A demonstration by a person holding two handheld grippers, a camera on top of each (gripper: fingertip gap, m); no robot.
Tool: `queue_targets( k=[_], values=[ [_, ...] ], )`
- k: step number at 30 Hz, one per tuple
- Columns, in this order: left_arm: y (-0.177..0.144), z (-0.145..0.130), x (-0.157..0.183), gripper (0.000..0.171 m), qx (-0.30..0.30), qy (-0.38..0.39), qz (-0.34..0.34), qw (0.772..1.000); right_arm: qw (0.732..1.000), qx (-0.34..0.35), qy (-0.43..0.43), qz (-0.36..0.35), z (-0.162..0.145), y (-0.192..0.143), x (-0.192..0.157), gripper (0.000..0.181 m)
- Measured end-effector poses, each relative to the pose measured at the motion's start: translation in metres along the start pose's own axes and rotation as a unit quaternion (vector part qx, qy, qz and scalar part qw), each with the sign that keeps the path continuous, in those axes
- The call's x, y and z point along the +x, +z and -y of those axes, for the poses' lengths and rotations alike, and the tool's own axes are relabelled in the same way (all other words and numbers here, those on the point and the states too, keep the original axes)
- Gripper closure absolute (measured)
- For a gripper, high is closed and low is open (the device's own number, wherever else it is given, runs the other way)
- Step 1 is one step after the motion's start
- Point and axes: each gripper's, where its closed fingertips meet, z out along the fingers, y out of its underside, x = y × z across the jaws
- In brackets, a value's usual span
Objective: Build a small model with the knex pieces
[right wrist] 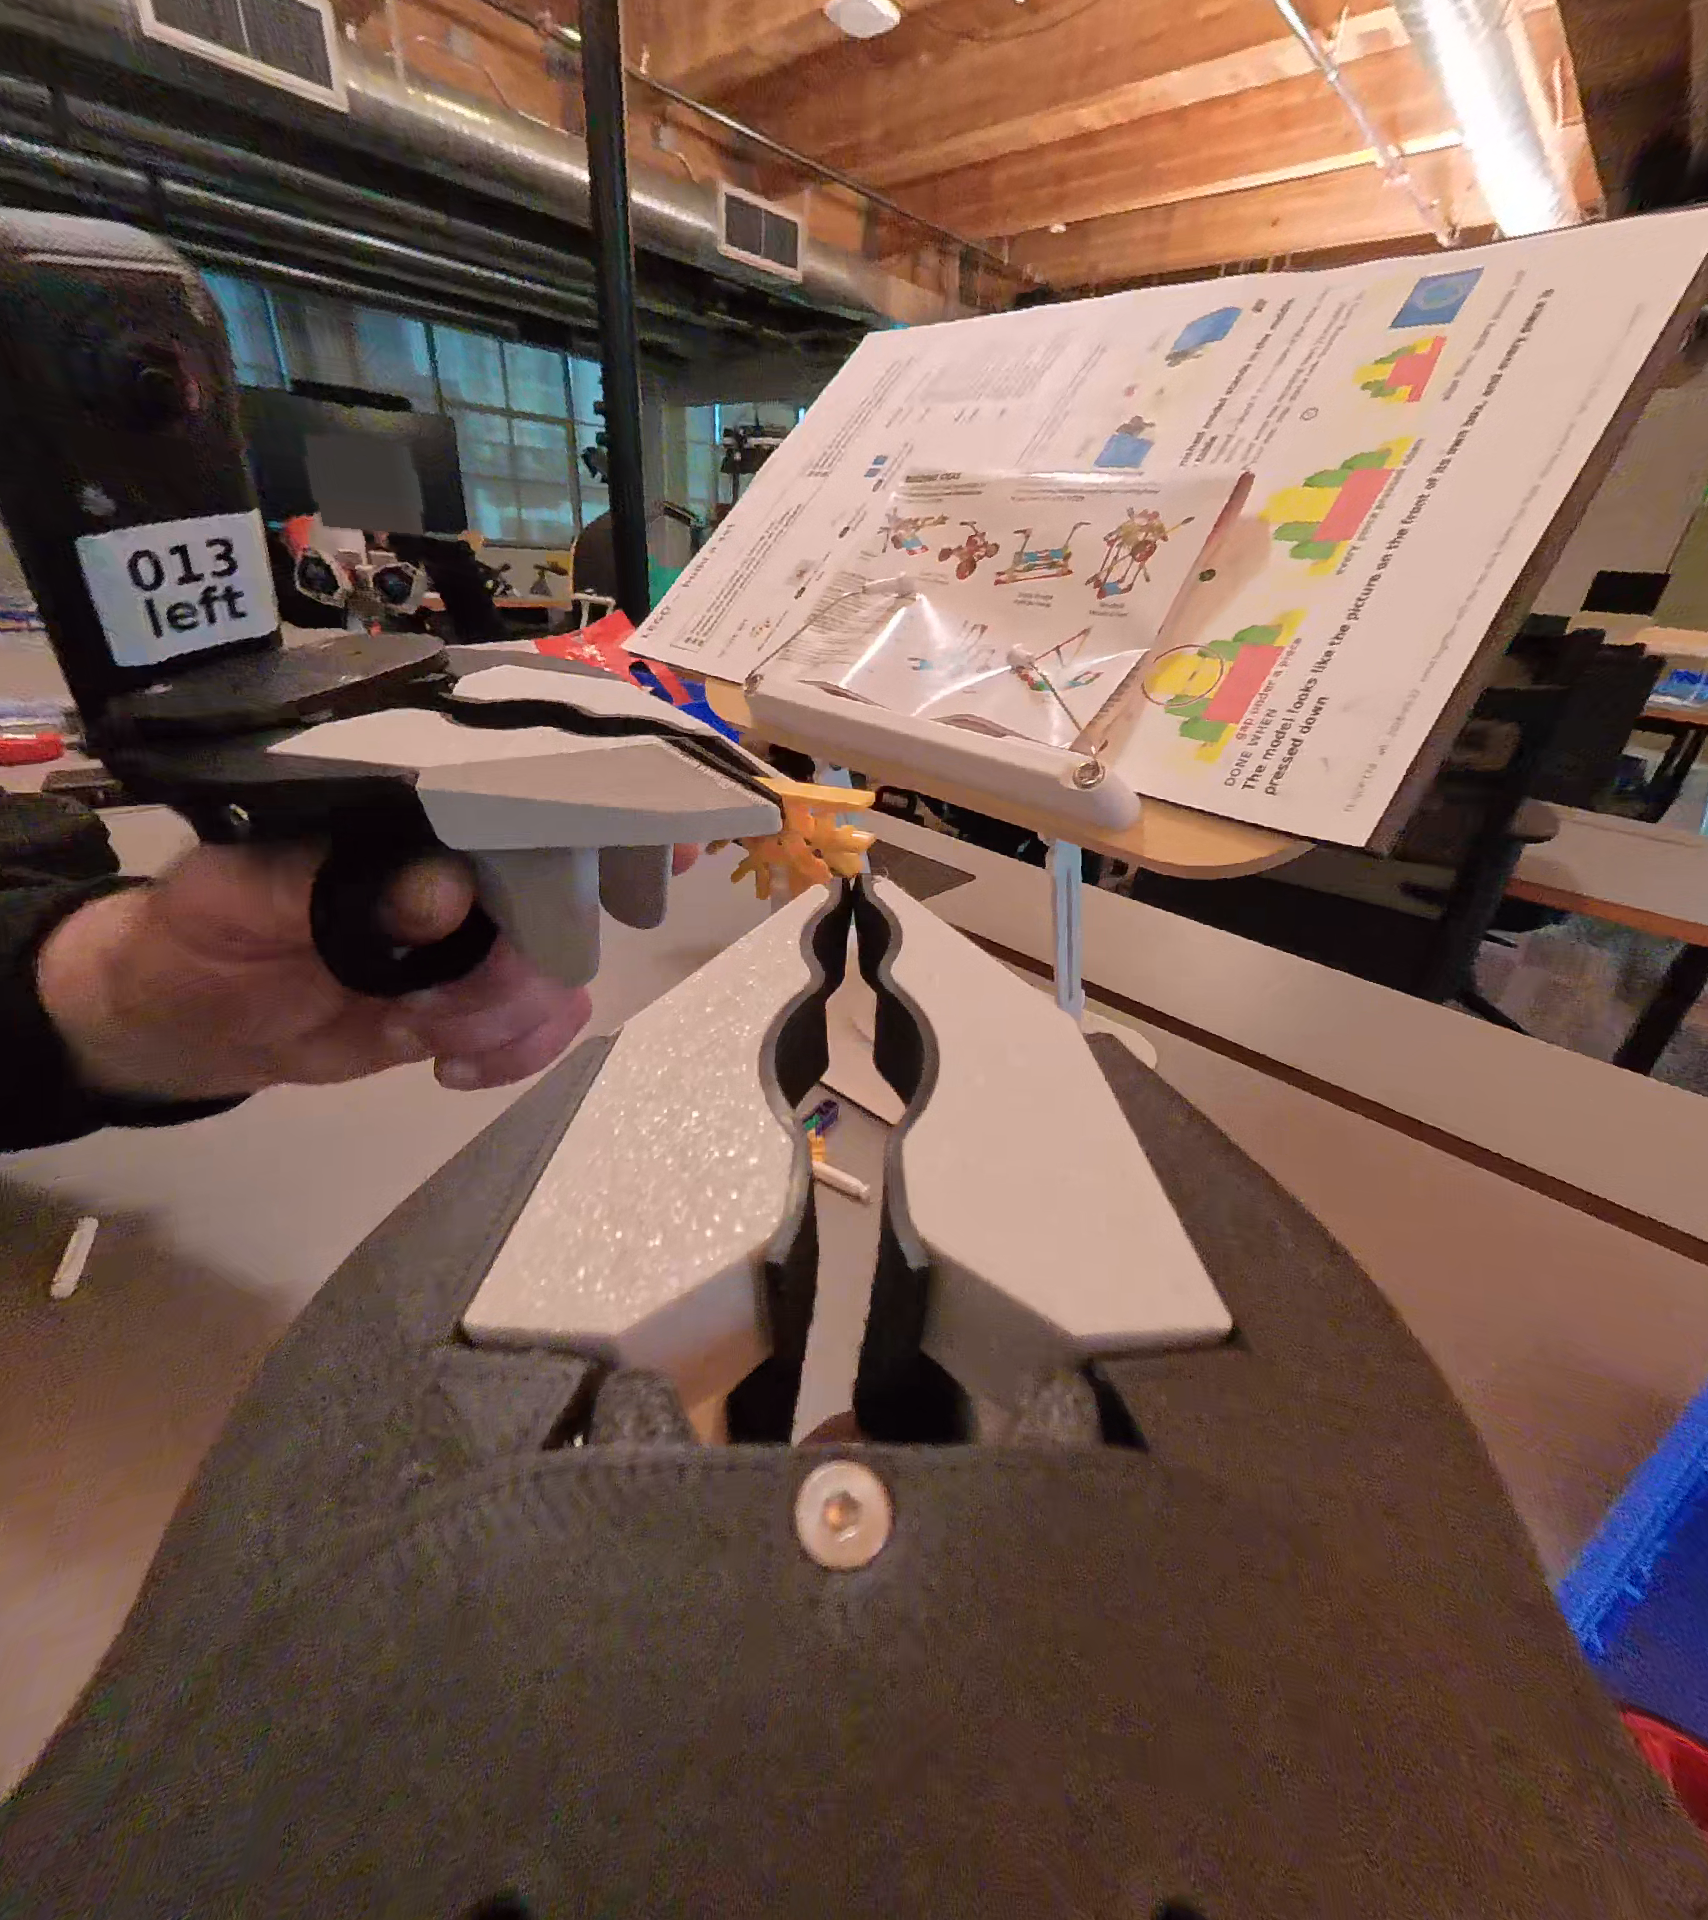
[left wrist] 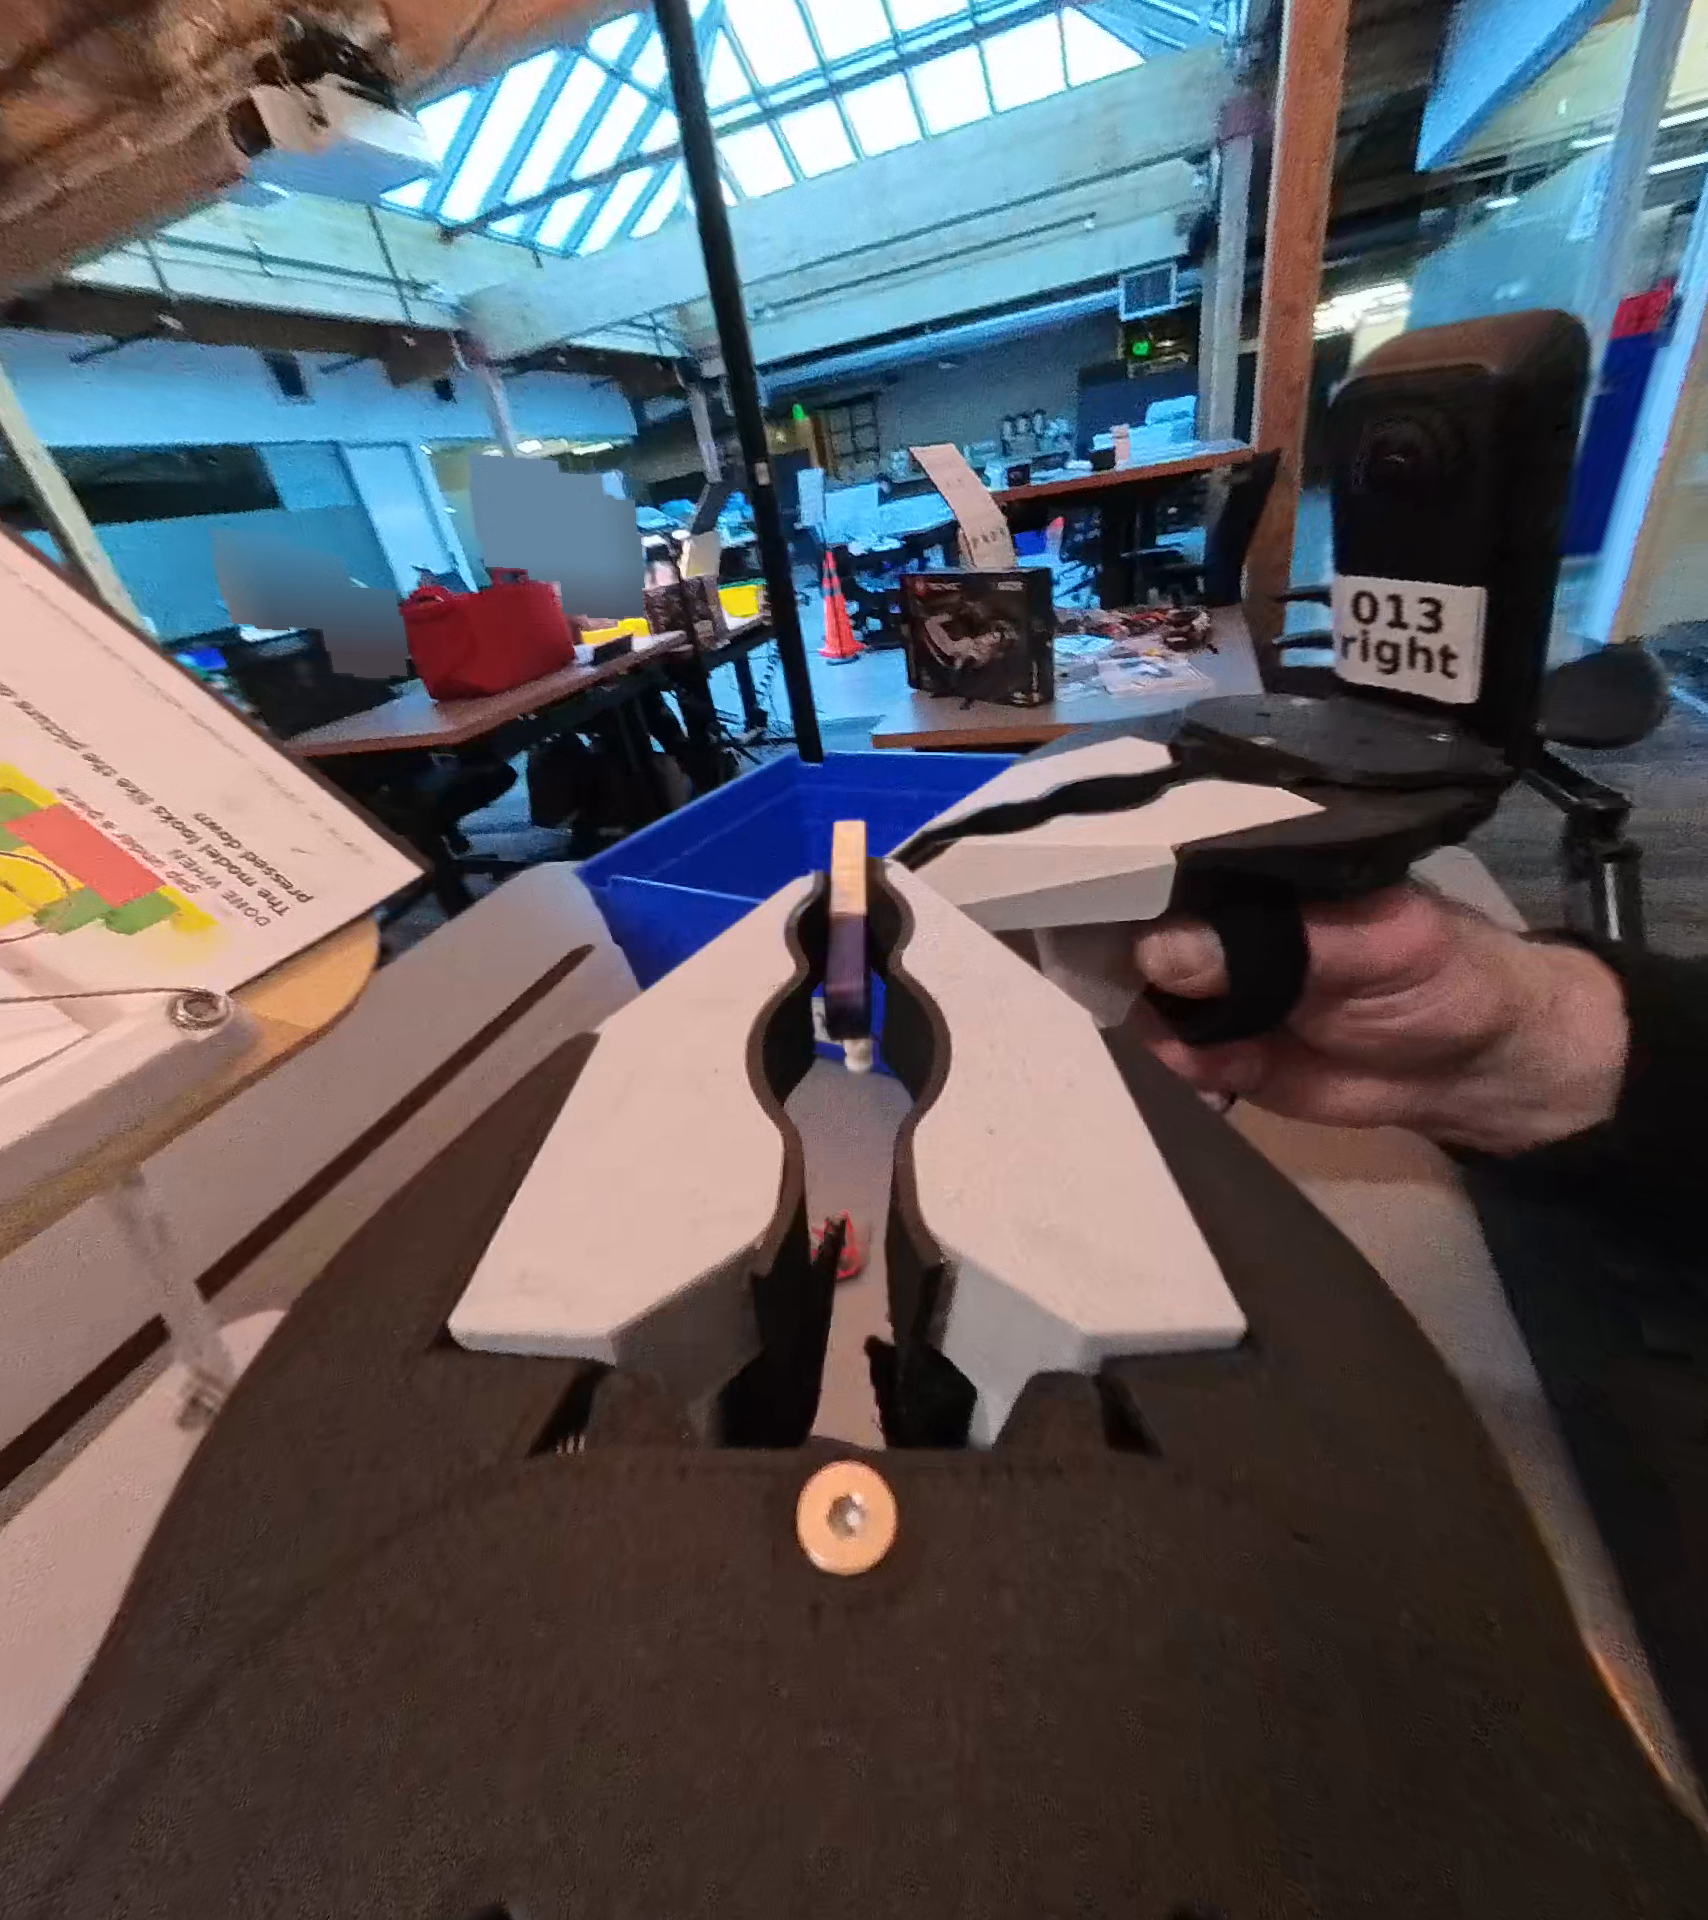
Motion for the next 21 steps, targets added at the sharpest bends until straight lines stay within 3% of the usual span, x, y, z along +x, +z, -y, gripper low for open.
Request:
queue_targets(
  k=[3, 7, 10, 11, 18, 21],
  values=[
    [-0.006, 0.004, 0.002, 0.168, 0.015, -0.055, -0.058, 0.997, 0.999, 0.009, 0.029, 0.03, 0.003, -0.005, -0.001, 0.168],
    [-0.011, 0.0, 0.021, 0.167, 0.016, -0.128, -0.163, 0.978, 0.981, -0.02, 0.099, 0.168, -0.007, -0.006, -0.033, 0.155],
    [-0.012, -0.004, 0.041, 0.167, 0.003, -0.152, -0.227, 0.962, 0.976, -0.034, 0.096, 0.194, -0.012, -0.003, -0.046, 0.153],
    [-0.011, -0.006, 0.041, 0.167, 0.002, -0.148, -0.225, 0.963, 0.975, -0.033, 0.091, 0.198, -0.012, -0.004, -0.048, 0.166],
    [-0.013, -0.005, 0.044, 0.164, -0.007, -0.108, -0.218, 0.97, 0.977, -0.038, 0.071, 0.197, -0.012, -0.006, -0.049, 0.172],
    [-0.018, 0.001, 0.048, 0.147, 0.001, -0.09, -0.225, 0.97, 0.972, -0.026, 0.095, 0.214, -0.008, -0.009, -0.05, 0.174]
  ],
)
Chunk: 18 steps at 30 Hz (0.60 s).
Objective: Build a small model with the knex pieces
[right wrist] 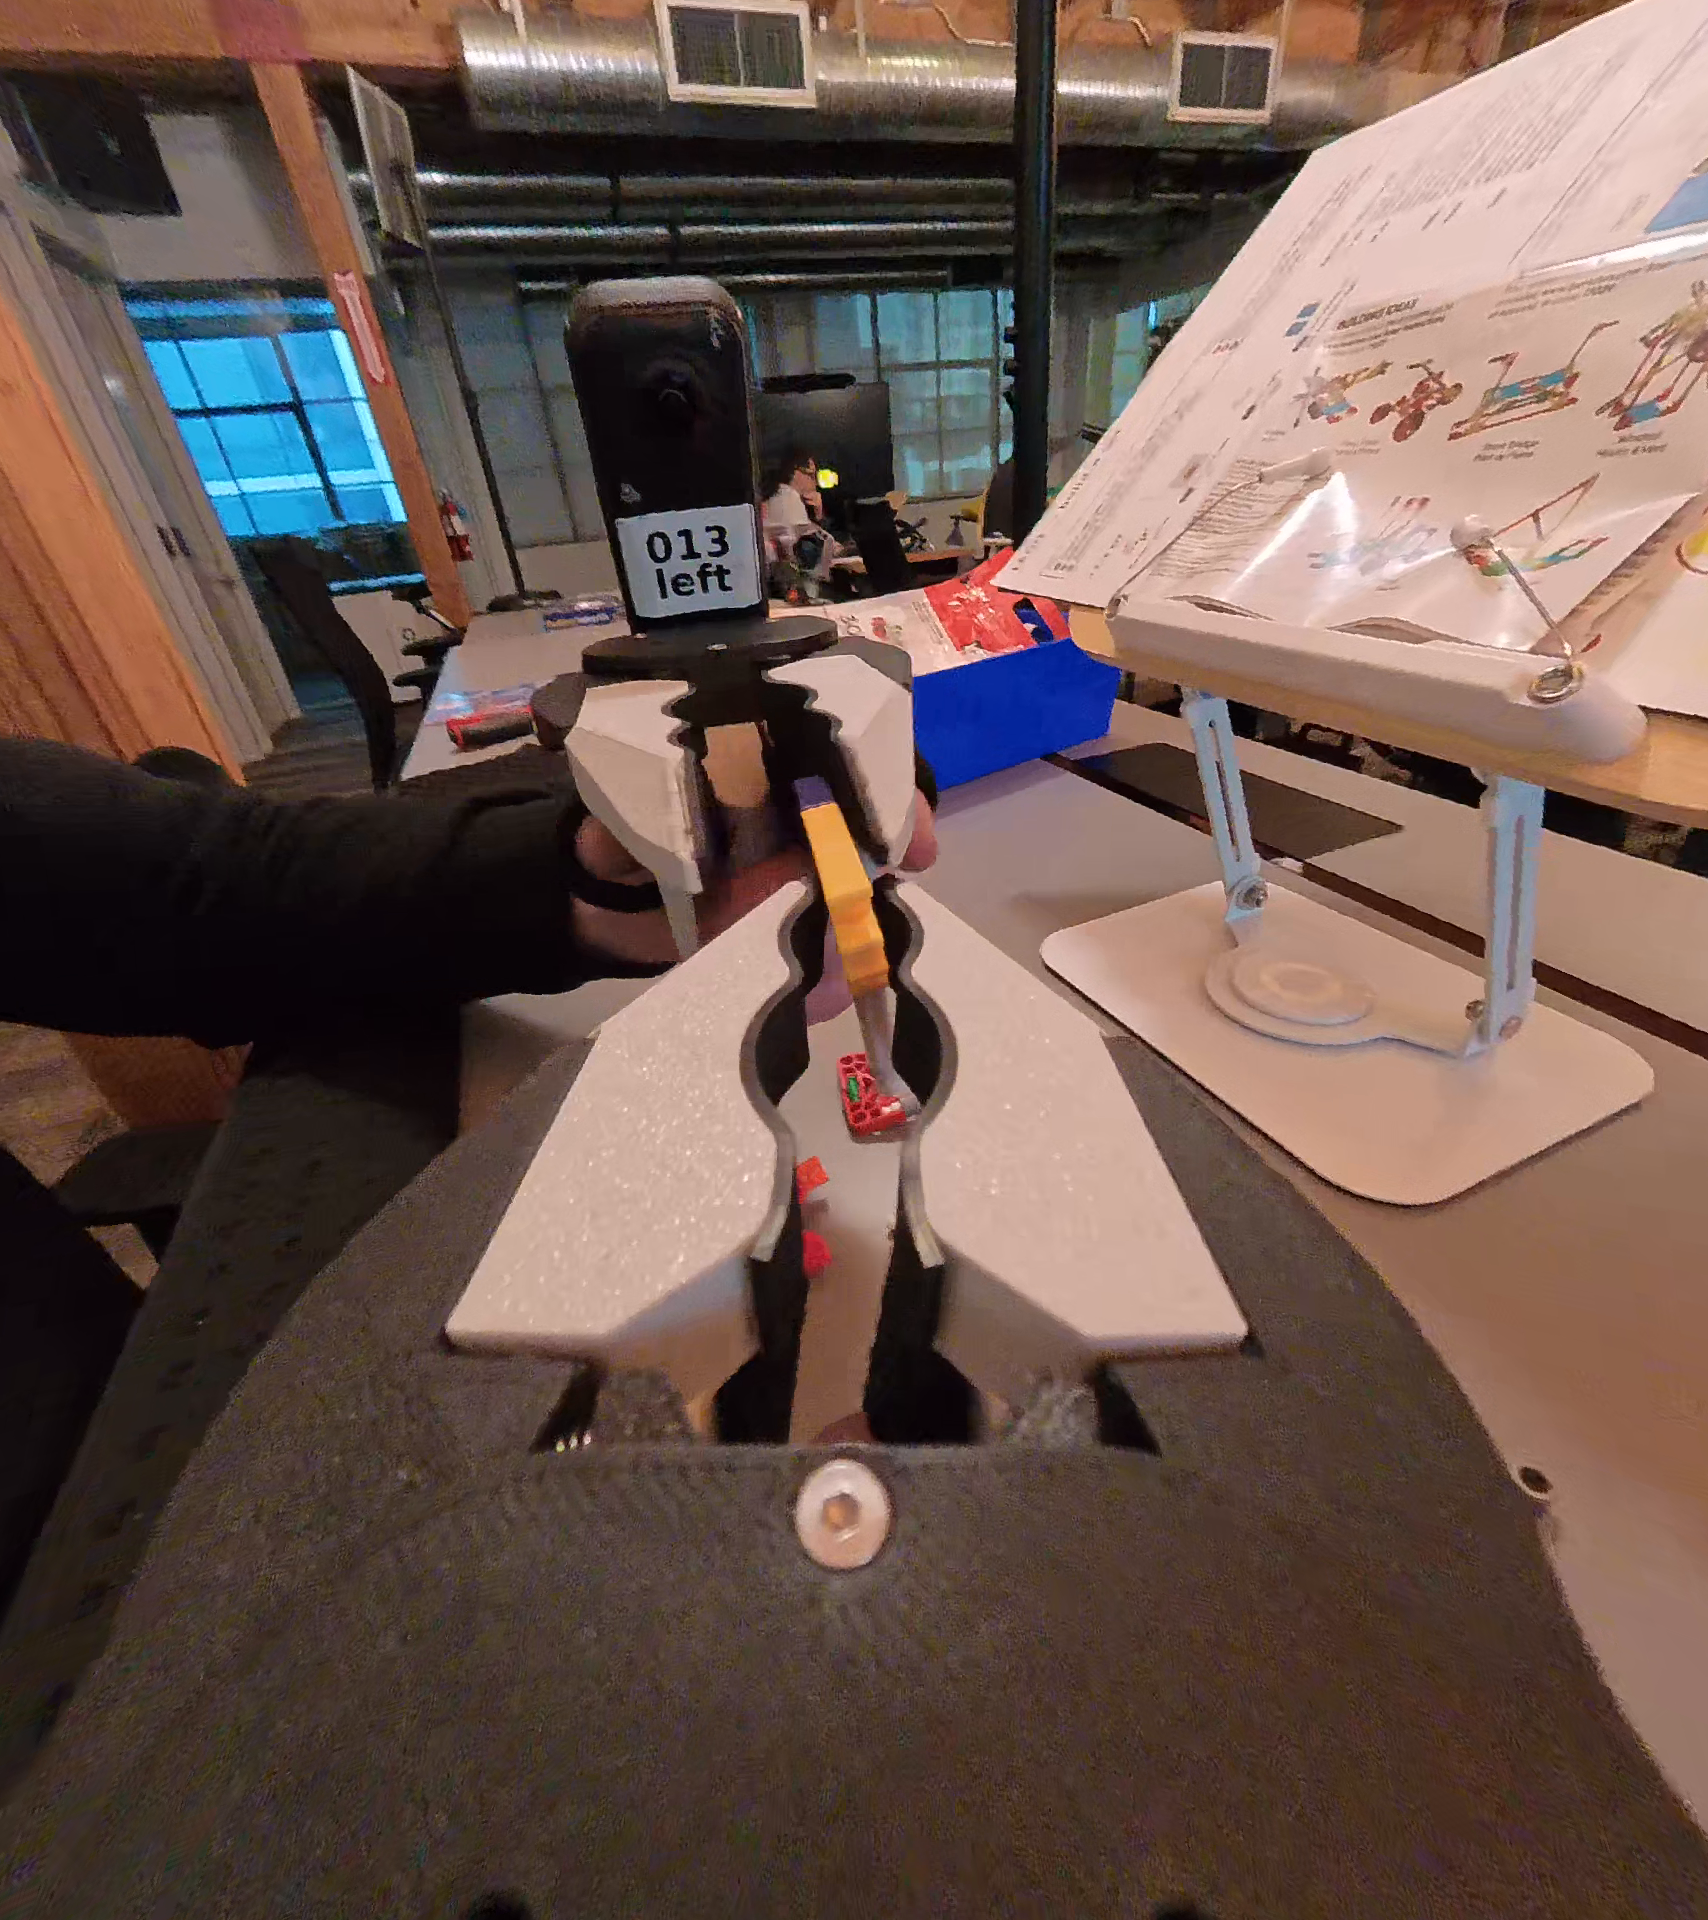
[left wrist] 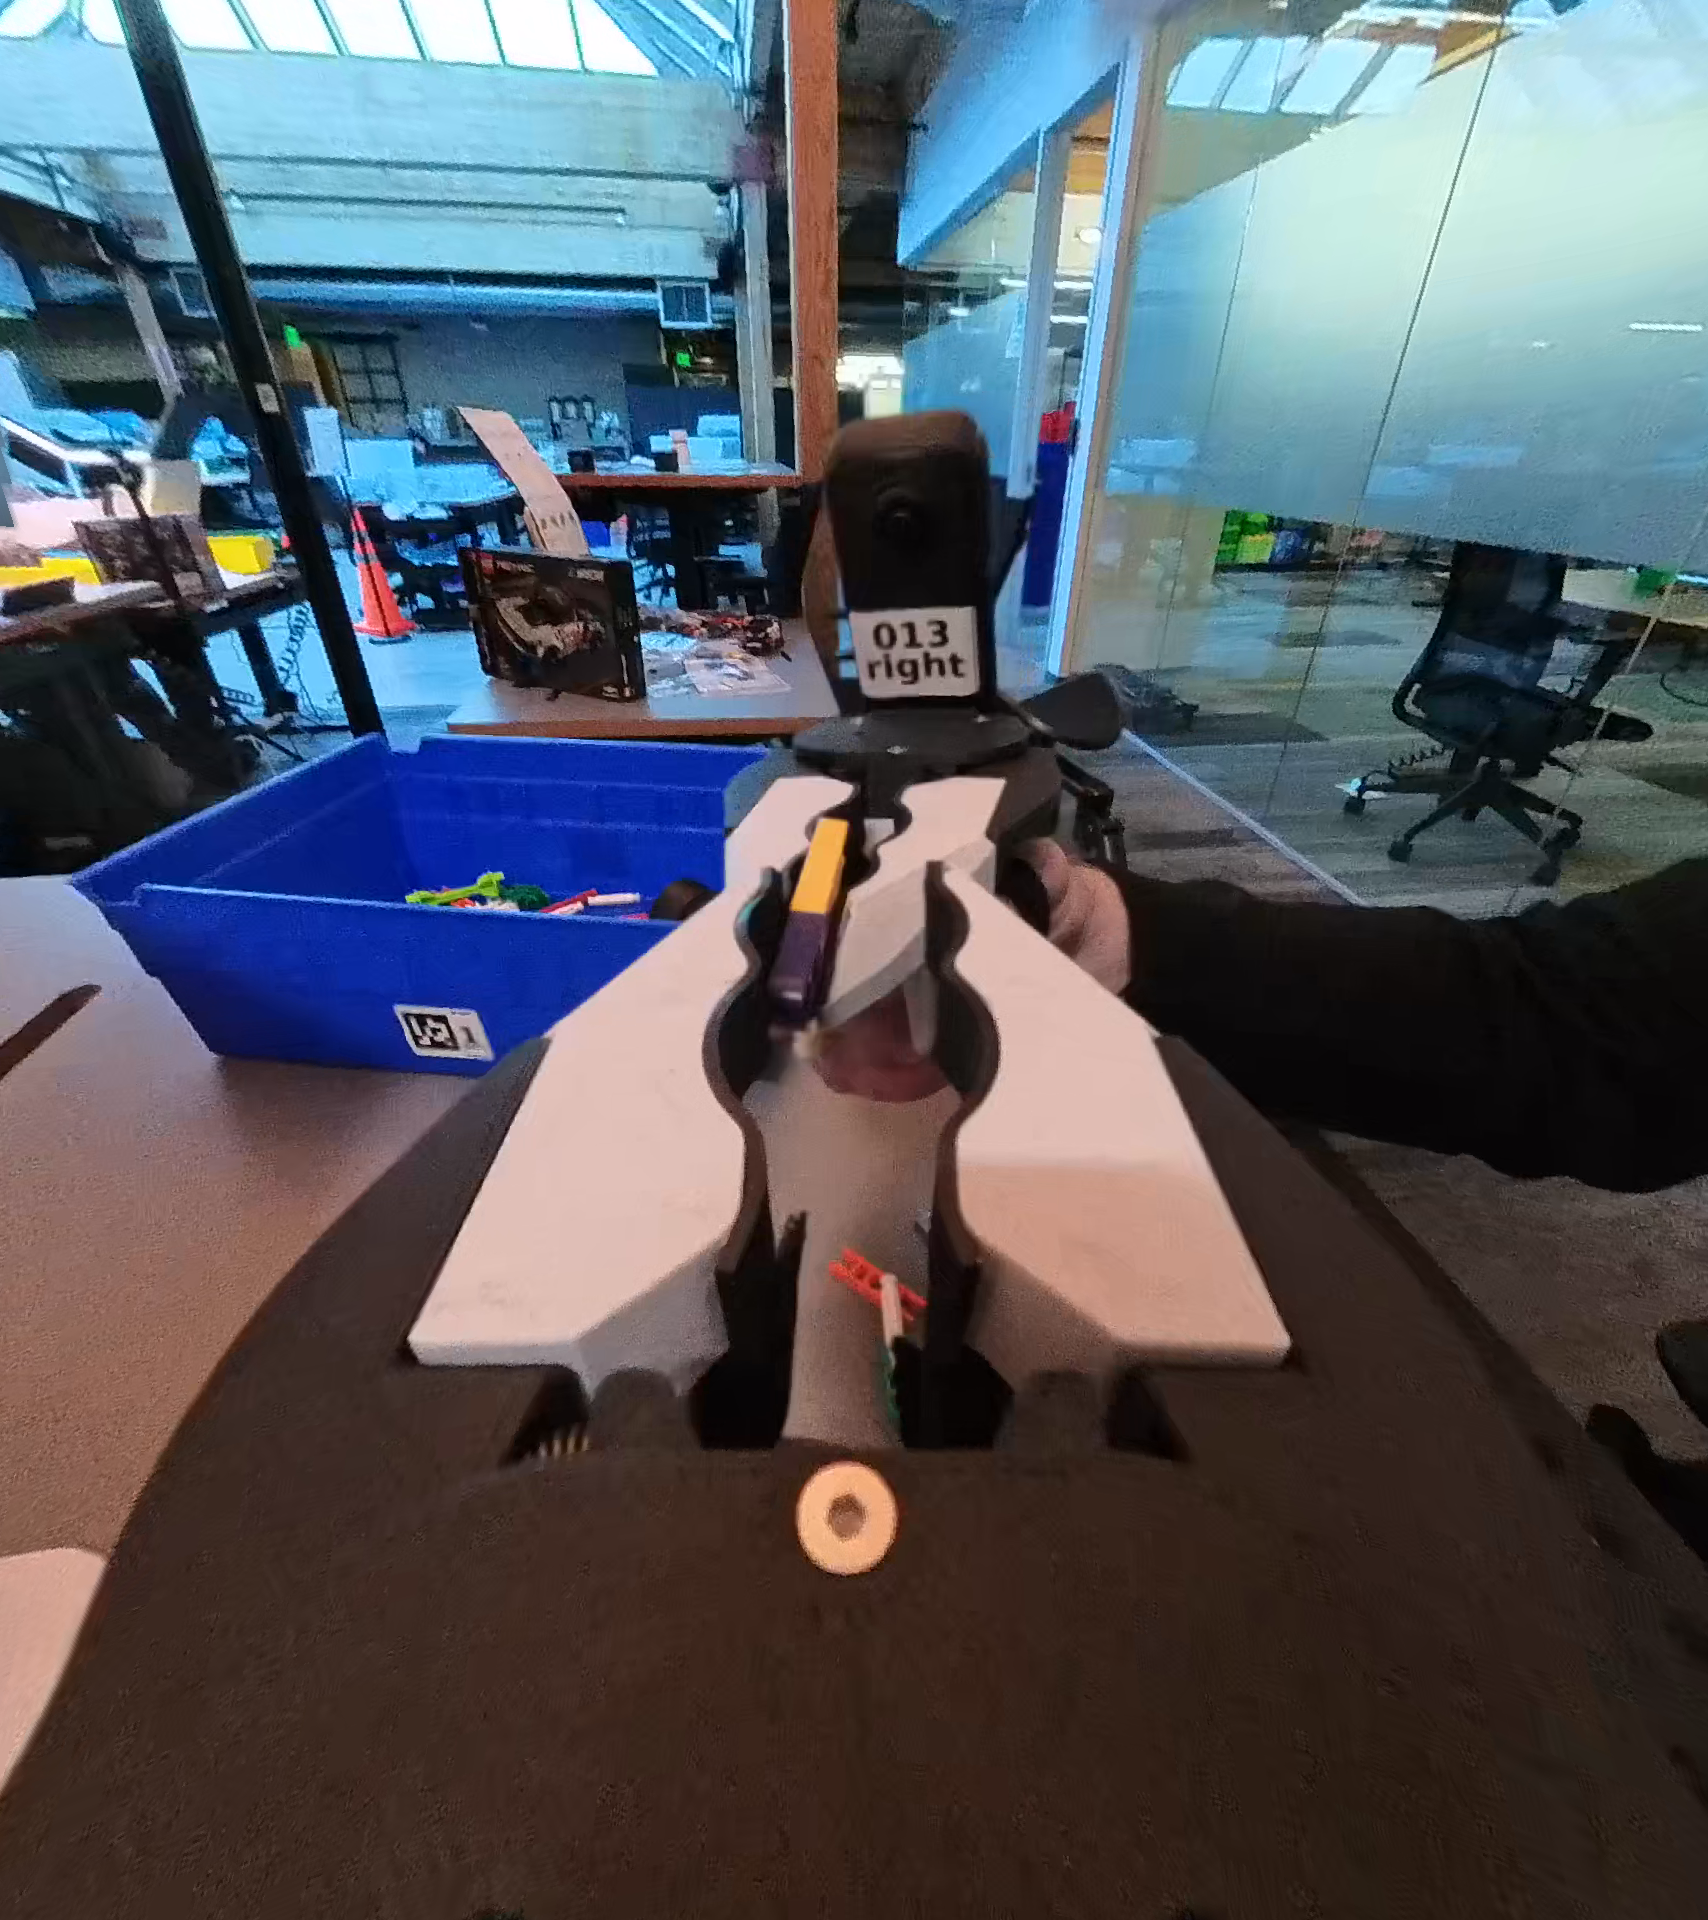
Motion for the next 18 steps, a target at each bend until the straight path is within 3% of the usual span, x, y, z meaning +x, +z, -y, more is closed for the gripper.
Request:
queue_targets(
  k=[4, 9, 13, 18],
  values=[
    [-0.013, 0.01, -0.011, 0.149, 0.01, 0.01, 0.024, 1.0, 1.0, 0.021, 0.0, -0.013, 0.01, -0.011, 0.005, 0.178],
    [-0.008, -0.001, -0.014, 0.15, -0.017, 0.026, 0.042, 0.999, 0.999, 0.03, 0.011, 0.005, 0.012, -0.011, 0.001, 0.178],
    [-0.006, 0.002, -0.01, 0.163, -0.005, 0.011, 0.027, 1.0, 0.999, 0.027, 0.011, 0.014, 0.011, -0.01, -0.003, 0.178],
    [-0.006, 0.004, -0.007, 0.168, 0.012, -0.01, 0.012, 1.0, 0.999, 0.039, 0.013, 0.005, 0.015, -0.012, 0.0, 0.171]
  ],
)
